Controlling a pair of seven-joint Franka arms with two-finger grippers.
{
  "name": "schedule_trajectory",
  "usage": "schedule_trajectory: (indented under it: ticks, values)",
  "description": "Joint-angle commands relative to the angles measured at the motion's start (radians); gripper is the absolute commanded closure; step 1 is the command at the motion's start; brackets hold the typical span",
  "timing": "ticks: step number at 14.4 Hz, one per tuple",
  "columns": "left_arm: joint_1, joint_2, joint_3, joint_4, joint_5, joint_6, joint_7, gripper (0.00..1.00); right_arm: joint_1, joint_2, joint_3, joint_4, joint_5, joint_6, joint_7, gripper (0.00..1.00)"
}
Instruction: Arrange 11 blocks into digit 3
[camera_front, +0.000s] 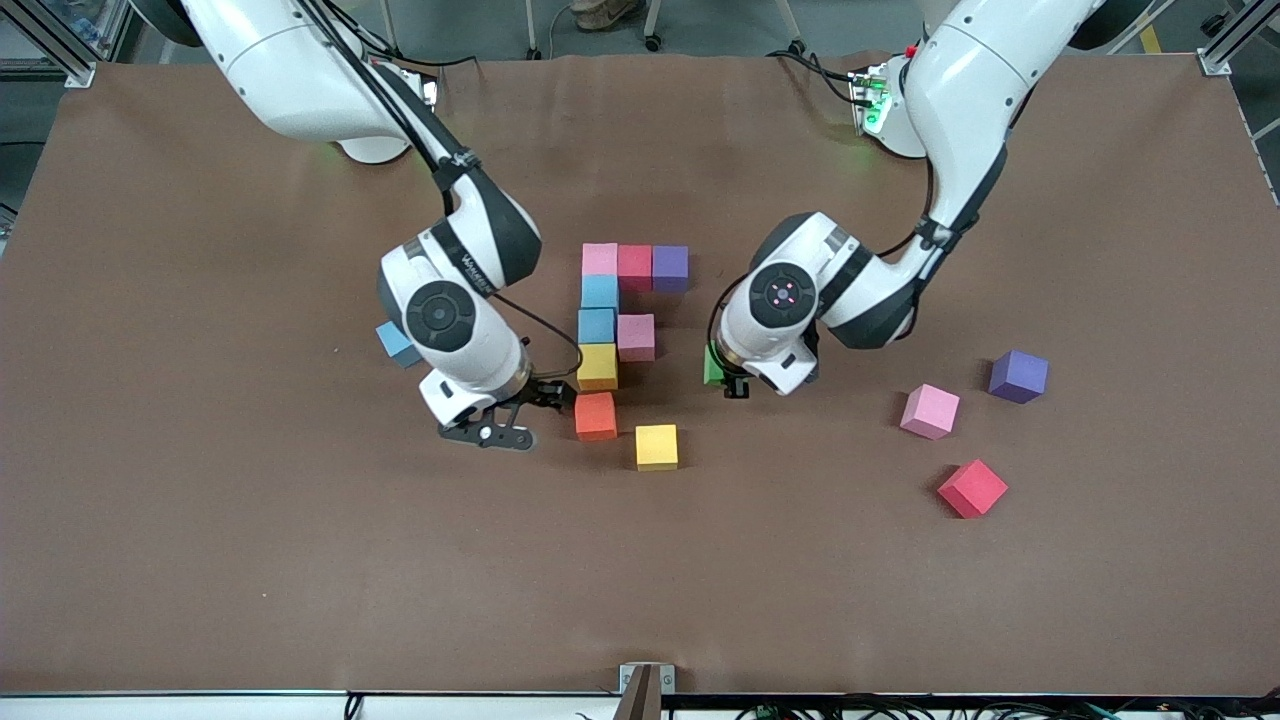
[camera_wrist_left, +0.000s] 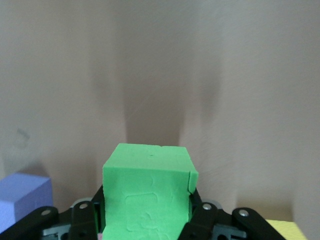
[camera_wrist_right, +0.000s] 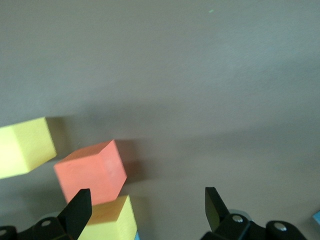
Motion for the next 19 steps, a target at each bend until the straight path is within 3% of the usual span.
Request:
schedule_trajectory:
  ticks: [1, 4, 8, 12, 19]
  values:
    - [-0.052, -0.026, 0.010, -0.047, -0.002, 0.031, -0.106, 0.81, -0.047, -0.009, 0.008, -0.027, -0.004, 0.011, -0.005, 0.00]
    - [-0.079, -0.020, 0.010, -0.055, 0.034, 0.083, -0.184, 0.81, -0.087, 0.015, -0.023, -0.027, -0.066, 0.064, -0.006, 0.00]
    - [-0.109, -0.001, 0.010, -0.058, 0.115, 0.105, -0.284, 0.81, -0.097, 0.059, -0.023, -0.016, -0.063, 0.075, 0.082, 0.00]
    - [-0.126, 0.010, 0.010, -0.064, 0.118, 0.128, -0.328, 0.81, -0.059, 0.121, -0.023, 0.074, -0.071, 0.072, 0.156, 0.00]
    - [-0.149, 0.048, 0.014, -0.059, 0.244, 0.154, -0.414, 0.81, 0.027, 0.190, -0.023, 0.215, -0.083, 0.077, 0.014, 0.00]
